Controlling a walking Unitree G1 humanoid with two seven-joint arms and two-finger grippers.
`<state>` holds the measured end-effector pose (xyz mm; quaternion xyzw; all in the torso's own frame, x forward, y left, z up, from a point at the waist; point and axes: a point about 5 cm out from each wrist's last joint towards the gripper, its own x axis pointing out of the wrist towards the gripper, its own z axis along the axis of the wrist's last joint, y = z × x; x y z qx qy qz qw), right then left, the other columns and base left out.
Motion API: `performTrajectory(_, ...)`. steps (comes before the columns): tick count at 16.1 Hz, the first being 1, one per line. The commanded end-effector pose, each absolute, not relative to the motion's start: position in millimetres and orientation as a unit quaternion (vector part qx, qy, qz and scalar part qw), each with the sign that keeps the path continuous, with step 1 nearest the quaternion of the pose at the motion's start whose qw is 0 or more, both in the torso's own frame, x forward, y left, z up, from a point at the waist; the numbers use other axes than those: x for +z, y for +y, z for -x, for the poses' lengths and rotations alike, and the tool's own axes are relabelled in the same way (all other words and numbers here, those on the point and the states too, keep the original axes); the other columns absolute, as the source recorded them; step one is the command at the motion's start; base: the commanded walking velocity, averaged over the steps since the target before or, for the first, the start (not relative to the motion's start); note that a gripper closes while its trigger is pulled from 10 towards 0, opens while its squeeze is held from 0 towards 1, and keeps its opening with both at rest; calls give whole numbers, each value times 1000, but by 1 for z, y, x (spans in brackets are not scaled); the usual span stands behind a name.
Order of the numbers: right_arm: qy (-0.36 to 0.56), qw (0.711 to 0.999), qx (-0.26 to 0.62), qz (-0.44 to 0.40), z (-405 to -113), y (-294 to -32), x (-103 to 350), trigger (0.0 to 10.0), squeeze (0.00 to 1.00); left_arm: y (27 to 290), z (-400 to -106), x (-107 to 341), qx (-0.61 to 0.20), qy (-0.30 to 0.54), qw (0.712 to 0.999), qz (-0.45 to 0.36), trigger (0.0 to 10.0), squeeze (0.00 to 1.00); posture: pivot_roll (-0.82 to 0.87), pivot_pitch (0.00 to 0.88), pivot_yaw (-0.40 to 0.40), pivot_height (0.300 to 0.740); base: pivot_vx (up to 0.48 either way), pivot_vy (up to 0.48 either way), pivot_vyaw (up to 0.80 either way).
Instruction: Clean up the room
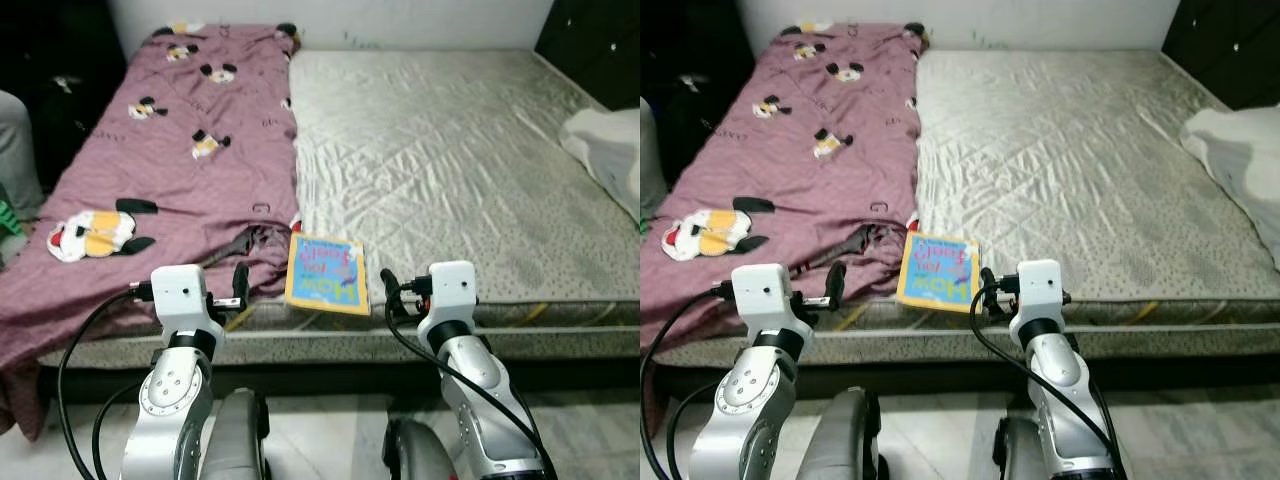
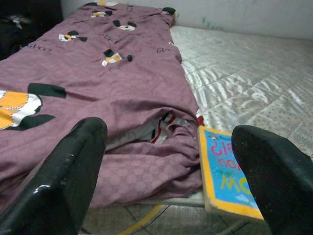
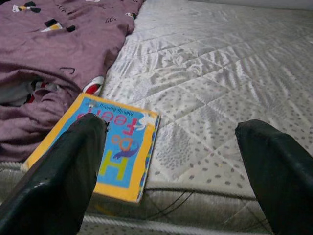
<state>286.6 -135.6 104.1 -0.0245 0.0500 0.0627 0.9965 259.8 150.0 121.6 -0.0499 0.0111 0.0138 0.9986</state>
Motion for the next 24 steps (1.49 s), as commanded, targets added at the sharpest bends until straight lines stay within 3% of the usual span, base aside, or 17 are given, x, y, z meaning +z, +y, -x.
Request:
performTrajectory(1,49,996,67,26,-287,-133,105,10000,0,152,-260,122,20,10,999,44,10000,0,32,98,9,574,0,0,0)
performTrajectory(5,48,996,67,25,-289,-133,103,10000,0,149,-261,126,-1,-4,999,53,10000,0,31,83,11,574,0,0,0)
performTrajectory(10,37,995,84,35,-288,-129,106,10000,0,151,-261,125,-1,-7,999,50,10000,0,31,82,11,574,311,0,351)
performTrajectory(24,40,995,86,33,-289,-128,103,10000,0,144,-261,122,-19,4,998,58,10000,0,28,83,12,574,229,0,0)
